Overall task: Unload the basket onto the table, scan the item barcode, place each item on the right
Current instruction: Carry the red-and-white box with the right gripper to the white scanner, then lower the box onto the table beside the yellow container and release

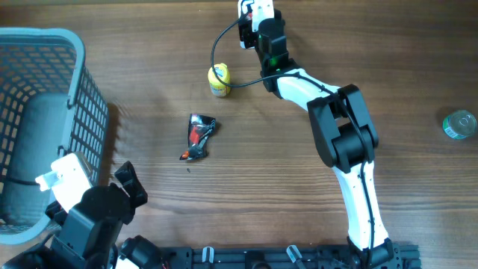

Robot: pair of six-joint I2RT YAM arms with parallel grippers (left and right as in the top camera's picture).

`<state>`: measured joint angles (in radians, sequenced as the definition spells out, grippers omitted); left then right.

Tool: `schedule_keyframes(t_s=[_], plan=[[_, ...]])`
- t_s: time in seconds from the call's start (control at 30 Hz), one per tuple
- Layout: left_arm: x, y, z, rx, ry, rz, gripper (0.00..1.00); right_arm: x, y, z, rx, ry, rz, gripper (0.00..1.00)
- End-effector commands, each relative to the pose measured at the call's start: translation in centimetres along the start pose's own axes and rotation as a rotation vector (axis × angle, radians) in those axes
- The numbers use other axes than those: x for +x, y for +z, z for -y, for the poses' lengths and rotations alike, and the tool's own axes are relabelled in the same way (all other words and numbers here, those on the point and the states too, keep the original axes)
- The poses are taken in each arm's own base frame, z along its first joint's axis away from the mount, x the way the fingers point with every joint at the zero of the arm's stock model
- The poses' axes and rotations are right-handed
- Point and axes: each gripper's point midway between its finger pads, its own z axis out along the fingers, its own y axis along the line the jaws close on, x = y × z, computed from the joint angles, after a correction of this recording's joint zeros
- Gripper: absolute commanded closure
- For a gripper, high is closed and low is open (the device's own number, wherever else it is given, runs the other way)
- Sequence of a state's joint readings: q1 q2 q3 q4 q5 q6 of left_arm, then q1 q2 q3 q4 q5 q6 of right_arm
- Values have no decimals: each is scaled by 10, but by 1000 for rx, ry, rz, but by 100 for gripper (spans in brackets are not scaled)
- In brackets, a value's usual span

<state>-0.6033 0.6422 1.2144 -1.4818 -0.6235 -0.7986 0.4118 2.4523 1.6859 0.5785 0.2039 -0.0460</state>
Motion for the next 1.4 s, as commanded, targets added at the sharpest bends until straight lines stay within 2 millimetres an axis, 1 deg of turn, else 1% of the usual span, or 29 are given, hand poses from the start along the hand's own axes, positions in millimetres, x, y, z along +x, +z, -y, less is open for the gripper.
schedule_keyframes(t_s=[0.0,0.1,0.2,0.23,0.27,0.33,0.47,0.53,0.57,0.6,0.63,0.67,0.7,0.73,0.77,0.8,0.83,0.87,0.93,0.97,1.0,1.03,1.07,1.1,1.13,1.2,1.23,1.3,1.37], plan=[[-1,1,-2,-18,3,12,0,14,5,2,27,23,-14,29],[-1,1,-2,-18,4,11,0,9,3,13,116,1,3,29],[-1,1,-2,-18,4,12,0,-2,-2,10,133,-34,4,28],[-1,1,-3,-18,4,11,0,-10,-4,11,133,-32,6,28],[0,1,-3,-21,7,9,0,-23,-8,14,135,-31,11,28],[1,1,-5,-26,12,4,0,-59,-21,18,136,-29,16,28],[5,1,-10,-45,30,-12,0,-126,-61,34,155,-34,-4,24],[5,1,-10,-46,31,-13,0,-159,-91,57,223,-33,-19,24],[5,1,-10,-46,30,-13,0,-172,-110,75,262,-21,-42,25],[5,1,-10,-45,30,-13,0,-179,-127,92,288,5,-78,25],[5,1,-10,-46,30,-12,0,-180,-138,106,308,25,-107,24],[5,1,-10,-46,30,-11,0,-179,-151,127,341,60,-145,24],[4,1,-8,-41,26,-7,0,-170,-167,158,399,117,-202,25],[3,1,-8,-38,23,-5,0,-156,-180,188,460,163,-262,25],[3,1,-7,-36,21,-4,0,-137,-191,216,501,198,-334,30],[3,1,-7,-36,21,-4,0,-118,-199,235,509,211,-409,32],[3,1,-7,-36,20,-3,0,-107,-203,251,524,230,-440,31],[2,1,-6,-33,18,-1,0,-97,-205,259,498,295,-464,34],[1,1,-5,-29,14,2,0,-88,-204,252,414,392,-490,39],[1,1,-5,-29,14,2,0,-87,-204,250,417,428,-487,37],[1,1,-5,-29,14,2,0,-87,-203,244,409,445,-492,29],[1,1,-5,-29,14,2,0,-85,-202,234,376,450,-508,14],[1,1,-5,-28,14,2,0,-81,-201,209,275,424,-553,0],[1,1,-5,-28,14,2,0,-77,-201,190,217,422,-584,0],[1,1,-5,-28,13,2,0,-70,-204,165,206,475,-628,0],[1,1,-5,-28,13,2,0,-61,-210,148,278,622,-665,0],[1,1,-5,-28,13,2,0,-54,-215,134,321,715,-692,0],[3,1,-4,-22,13,-6,0,-29,-219,100,417,904,-770,0],[4,1,-3,-14,13,-15,0,-6,-209,75,420,949,-826,0]])
